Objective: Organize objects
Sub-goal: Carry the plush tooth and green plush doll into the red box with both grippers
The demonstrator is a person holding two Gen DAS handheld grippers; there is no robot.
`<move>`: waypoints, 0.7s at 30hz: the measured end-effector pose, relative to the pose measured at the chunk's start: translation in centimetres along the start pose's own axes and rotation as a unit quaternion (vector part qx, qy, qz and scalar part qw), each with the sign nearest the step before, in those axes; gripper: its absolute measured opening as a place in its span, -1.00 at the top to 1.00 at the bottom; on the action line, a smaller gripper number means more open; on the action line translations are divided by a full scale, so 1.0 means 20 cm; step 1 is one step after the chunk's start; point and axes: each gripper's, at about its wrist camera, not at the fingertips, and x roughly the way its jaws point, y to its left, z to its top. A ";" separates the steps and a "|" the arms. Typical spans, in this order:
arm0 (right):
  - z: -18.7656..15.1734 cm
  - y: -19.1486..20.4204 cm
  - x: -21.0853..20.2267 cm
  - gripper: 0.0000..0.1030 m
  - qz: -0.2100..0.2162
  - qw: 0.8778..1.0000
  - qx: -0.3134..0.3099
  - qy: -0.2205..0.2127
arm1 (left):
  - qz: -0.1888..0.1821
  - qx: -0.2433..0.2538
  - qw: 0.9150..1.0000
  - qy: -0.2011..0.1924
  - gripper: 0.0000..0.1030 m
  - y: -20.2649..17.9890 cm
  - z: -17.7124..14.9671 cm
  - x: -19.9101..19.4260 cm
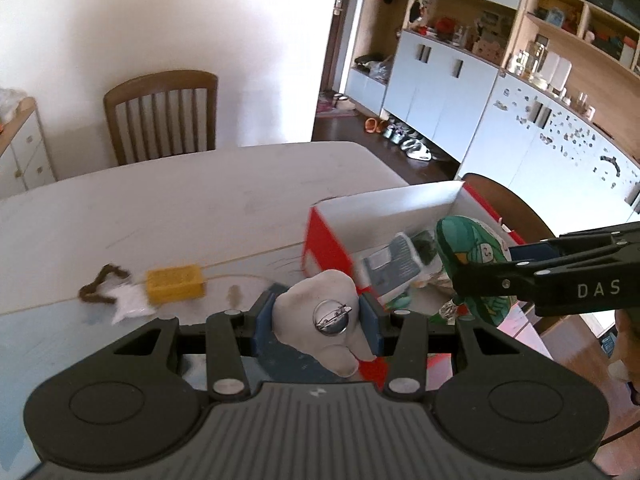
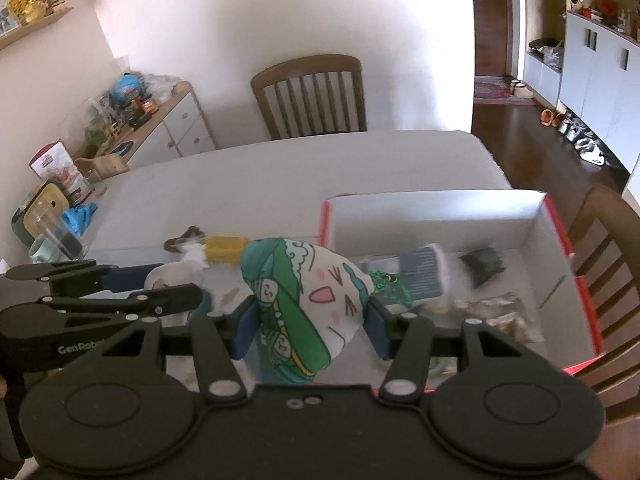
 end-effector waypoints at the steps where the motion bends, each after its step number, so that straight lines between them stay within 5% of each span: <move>1: 0.00 -0.04 0.00 -0.05 -0.002 1.000 0.001 0.000 | -0.001 0.003 1.000 0.000 0.13 -0.04 0.01 0.02; 21: 0.04 -0.72 0.03 -0.05 -0.040 0.999 0.032 0.015 | -0.025 0.071 0.996 0.053 0.12 -0.63 0.16 0.50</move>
